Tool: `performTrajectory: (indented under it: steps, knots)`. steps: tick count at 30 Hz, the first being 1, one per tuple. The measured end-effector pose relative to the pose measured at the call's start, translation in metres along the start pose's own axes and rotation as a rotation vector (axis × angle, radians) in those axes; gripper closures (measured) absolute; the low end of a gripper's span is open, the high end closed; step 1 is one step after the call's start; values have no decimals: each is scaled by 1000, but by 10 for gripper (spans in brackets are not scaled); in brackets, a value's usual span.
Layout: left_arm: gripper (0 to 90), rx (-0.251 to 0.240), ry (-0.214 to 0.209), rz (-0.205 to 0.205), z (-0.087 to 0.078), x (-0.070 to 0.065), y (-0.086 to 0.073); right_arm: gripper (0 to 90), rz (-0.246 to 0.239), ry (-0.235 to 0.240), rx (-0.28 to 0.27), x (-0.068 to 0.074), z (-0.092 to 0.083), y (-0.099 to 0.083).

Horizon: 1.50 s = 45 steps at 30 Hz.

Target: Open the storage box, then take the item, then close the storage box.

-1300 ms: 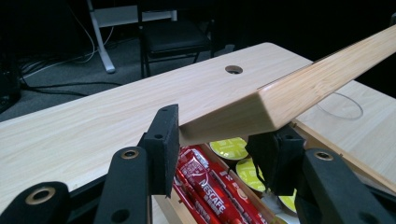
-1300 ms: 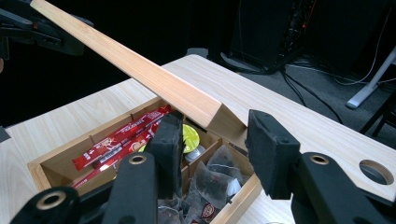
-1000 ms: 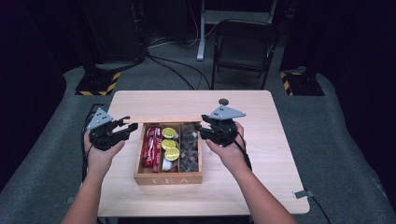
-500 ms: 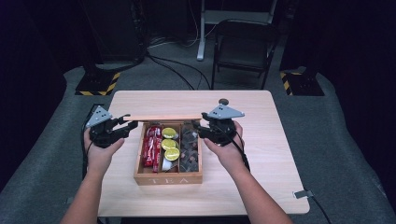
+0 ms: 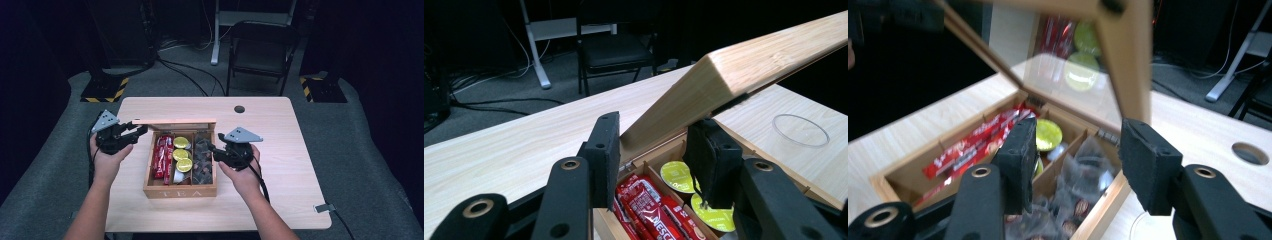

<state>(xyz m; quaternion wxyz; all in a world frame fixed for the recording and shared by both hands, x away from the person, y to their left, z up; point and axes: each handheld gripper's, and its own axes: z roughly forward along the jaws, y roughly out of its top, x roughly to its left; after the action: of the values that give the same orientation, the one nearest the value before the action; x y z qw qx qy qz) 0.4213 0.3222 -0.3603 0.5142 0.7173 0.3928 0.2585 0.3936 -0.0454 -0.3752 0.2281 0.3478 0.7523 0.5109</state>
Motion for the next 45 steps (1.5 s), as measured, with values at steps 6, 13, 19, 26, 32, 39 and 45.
performTrajectory:
  steps: [6,13,19,26,32,39,45]
  knots:
    - [577,-3,-9,-4,1,2,0,496,-29,17,34,6,5,-12]
    - [576,-6,-8,-7,2,3,0,503,-34,39,59,10,11,-22]
    - [576,0,-8,-5,2,2,0,507,-34,44,77,14,16,-30]
    - [576,3,-8,-5,2,2,0,510,-38,53,94,14,20,-35]
    - [576,5,-9,-2,2,2,0,530,-44,70,110,16,24,-40]
    - [575,8,-3,-1,3,2,-1,546,-59,95,140,20,31,-46]
    - [574,5,-4,-6,4,2,-2,551,-69,113,162,22,38,-52]
